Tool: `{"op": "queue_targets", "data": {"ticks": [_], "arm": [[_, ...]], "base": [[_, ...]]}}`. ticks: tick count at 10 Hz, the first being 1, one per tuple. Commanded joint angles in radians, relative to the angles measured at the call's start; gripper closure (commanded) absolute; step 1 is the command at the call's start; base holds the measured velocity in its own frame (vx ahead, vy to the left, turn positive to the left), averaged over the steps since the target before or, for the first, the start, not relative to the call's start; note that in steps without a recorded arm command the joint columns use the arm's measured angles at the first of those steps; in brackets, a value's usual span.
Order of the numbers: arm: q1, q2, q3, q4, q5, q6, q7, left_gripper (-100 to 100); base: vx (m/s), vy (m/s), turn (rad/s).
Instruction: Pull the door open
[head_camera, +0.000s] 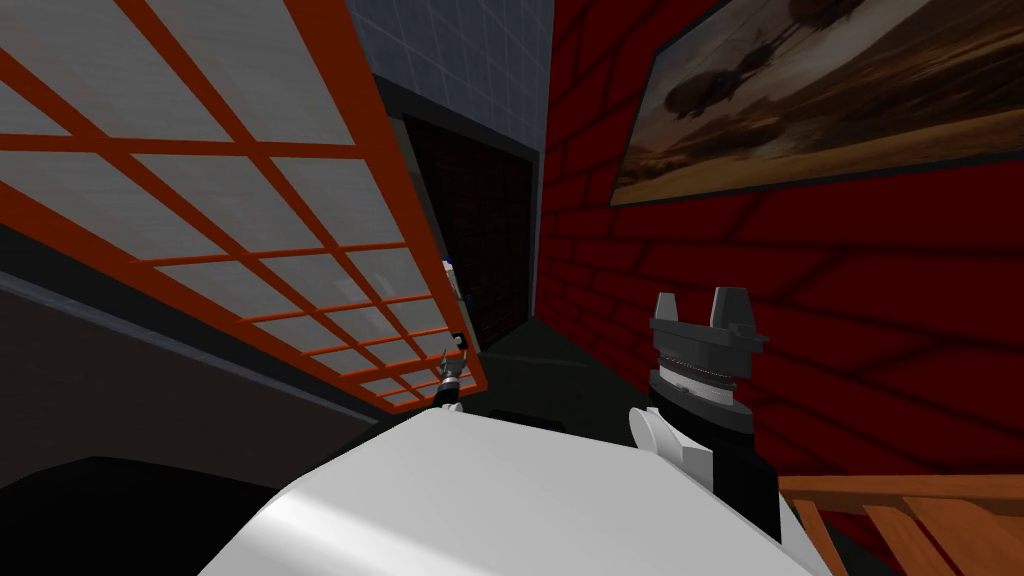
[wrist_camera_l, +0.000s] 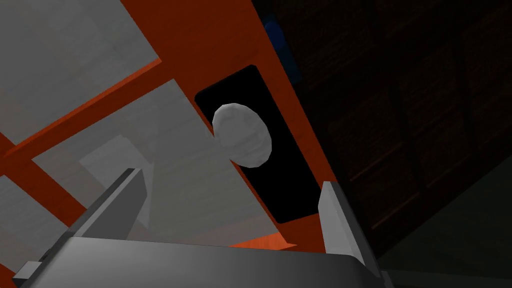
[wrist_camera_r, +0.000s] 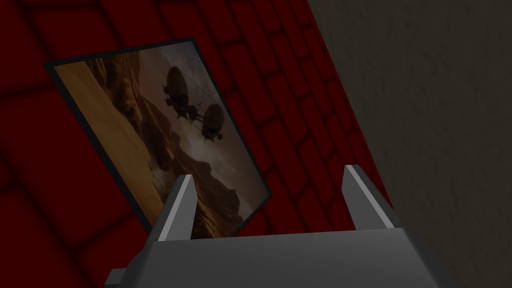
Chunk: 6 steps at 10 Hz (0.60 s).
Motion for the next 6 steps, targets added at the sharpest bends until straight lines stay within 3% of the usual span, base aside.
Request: {"op": "queue_targets", "data": {"ticks": [1,4,6], "arm": [[-0.001,0.000,-0.016,-0.006,0.030,-0.001,0.050,-100],[-0.001,0.000,-0.026,-0.011,0.048,-0.001,0.106,-100],[-0.001,-0.001,-0.044,-0.019,0.083,-0.002,0.173,-100]], "base": [[-0.081,0.029,-0.096],[-0.061,0.013,-0.044],[-0.071,0.023,-0.062]]}}
